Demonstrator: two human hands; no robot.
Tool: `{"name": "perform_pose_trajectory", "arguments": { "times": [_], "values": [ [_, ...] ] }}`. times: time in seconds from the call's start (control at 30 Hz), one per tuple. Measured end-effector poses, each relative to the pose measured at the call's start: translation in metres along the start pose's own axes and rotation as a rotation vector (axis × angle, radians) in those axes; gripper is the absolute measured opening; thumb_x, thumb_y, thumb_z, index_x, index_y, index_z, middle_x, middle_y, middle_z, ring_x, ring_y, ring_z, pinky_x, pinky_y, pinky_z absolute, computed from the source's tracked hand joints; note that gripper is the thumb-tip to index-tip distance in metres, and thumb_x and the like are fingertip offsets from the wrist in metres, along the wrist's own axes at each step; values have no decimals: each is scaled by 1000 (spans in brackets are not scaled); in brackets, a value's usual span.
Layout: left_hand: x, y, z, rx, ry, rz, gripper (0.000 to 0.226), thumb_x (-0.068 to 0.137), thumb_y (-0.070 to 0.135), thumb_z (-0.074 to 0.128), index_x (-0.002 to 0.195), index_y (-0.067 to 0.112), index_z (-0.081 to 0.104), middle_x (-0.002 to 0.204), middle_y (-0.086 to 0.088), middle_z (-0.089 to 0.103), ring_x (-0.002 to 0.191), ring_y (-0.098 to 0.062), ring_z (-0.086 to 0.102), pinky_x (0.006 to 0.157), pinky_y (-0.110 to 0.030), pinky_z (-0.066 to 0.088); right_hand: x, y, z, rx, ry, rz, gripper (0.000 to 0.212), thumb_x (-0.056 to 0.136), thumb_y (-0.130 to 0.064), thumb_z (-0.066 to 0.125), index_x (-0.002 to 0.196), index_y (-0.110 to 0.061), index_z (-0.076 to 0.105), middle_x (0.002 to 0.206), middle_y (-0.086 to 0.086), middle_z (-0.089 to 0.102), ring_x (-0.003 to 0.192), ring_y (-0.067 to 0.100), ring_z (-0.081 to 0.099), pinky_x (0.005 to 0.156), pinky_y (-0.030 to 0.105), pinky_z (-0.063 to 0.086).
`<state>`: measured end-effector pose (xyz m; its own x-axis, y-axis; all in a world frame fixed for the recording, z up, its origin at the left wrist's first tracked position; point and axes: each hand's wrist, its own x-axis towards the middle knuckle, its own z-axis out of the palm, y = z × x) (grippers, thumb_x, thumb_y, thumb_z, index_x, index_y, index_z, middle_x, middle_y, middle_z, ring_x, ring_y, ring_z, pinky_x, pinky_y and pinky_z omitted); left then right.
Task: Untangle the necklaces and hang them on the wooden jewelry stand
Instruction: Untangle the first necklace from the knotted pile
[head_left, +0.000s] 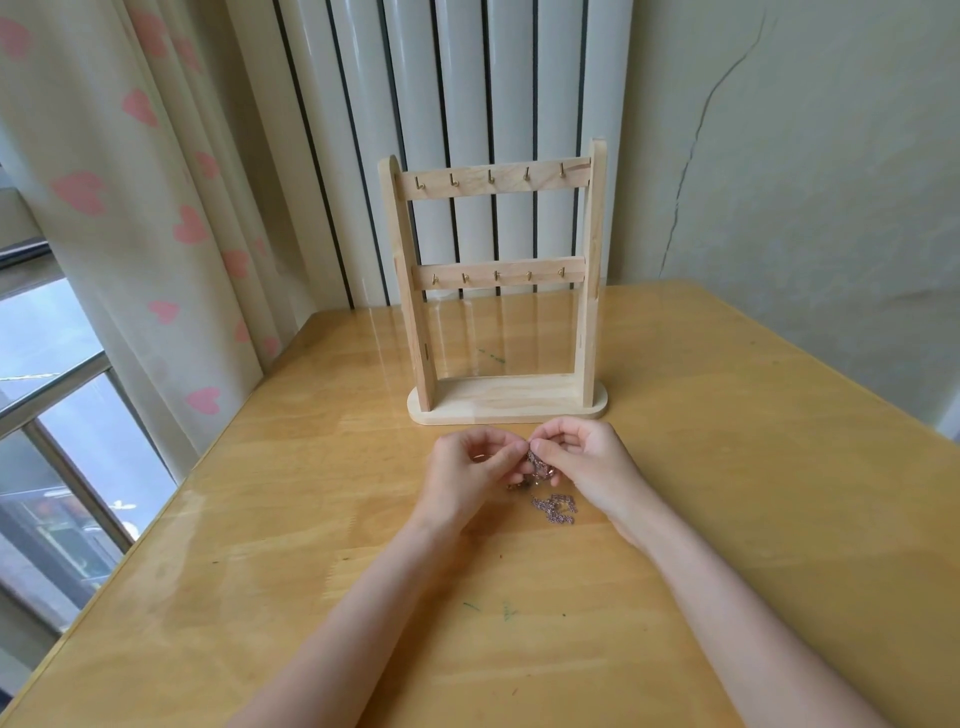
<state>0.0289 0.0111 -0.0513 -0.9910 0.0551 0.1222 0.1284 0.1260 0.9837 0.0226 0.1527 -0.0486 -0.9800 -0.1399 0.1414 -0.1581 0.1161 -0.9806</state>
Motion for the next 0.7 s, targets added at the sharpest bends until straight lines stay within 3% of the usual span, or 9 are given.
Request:
{"name": "perform_pose_trajectory", "arguments": {
  "times": [0.17, 0.33, 0.57, 0.7],
  "values": [
    [0, 2, -1, -102, -18, -55, 14, 88, 2, 57, 76, 6, 63, 56, 3, 64, 49, -3, 58, 60, -23, 55, 1, 2, 0, -19, 2, 10, 16, 91, -4, 52, 79, -13, 58, 69, -1, 55, 43, -1, 46, 50, 12, 41],
    [0, 3, 0, -97, -33, -17, 16, 90, 2, 55, 76, 6, 62, 56, 3, 64, 51, -4, 59, 57, -16, 52, 3, 5, 2, -79, -35, 36, 17, 95, -11, 47, 80, -17, 54, 74, -2, 54, 50, 12, 47, 54, 16, 41],
    [-1, 0, -1, 75, -61, 57, 17, 85, 1, 61, 72, 11, 63, 52, 7, 63, 51, -2, 58, 56, -18, 53, 5, 9, 1, -92, -66, 61, 18, 96, -13, 44, 81, -17, 53, 78, 0, 56, 56, 15, 49, 62, 24, 42],
    [0, -7, -3, 422, -27, 220, 23, 83, 12, 66, 68, 28, 59, 61, 7, 68, 60, -8, 66, 66, -31, 57, 5, 9, 2, -169, -84, 55, 16, 96, -12, 44, 83, -14, 52, 77, -2, 53, 54, 14, 48, 61, 25, 39]
  ]
}}
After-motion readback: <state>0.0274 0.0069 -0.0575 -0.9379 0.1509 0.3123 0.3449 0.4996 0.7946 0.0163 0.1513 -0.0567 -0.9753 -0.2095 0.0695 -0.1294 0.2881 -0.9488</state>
